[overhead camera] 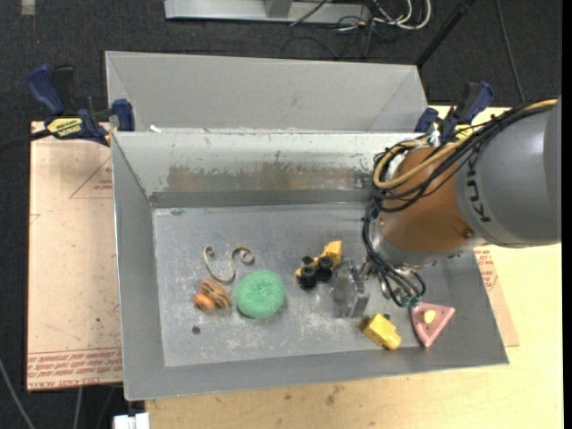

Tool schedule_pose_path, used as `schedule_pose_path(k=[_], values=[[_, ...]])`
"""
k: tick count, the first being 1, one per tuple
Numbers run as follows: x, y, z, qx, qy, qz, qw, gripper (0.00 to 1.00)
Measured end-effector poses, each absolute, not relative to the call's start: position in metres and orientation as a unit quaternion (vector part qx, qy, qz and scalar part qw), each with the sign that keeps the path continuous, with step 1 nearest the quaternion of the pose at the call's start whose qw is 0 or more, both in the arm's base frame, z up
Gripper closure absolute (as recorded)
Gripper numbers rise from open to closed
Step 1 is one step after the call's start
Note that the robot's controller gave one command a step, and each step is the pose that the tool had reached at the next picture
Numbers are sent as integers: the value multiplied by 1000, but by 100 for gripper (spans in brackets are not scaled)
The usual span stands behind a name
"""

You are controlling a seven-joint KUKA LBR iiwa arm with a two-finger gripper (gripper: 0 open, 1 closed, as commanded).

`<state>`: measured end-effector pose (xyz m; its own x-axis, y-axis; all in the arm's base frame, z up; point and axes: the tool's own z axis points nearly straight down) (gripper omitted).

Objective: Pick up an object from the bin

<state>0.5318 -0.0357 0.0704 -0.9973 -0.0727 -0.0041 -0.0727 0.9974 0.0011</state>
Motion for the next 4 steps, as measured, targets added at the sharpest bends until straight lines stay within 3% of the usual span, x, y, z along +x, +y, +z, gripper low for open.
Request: schedule_pose_path(k=[1,2,3,4], values=[[531,-36,70,-36,999,0,1,0],[532,-36,70,-36,999,0,1,100],[532,-36,70,-36,999,0,2,100],[553,-19,70,-98,995,-1,-2,100]])
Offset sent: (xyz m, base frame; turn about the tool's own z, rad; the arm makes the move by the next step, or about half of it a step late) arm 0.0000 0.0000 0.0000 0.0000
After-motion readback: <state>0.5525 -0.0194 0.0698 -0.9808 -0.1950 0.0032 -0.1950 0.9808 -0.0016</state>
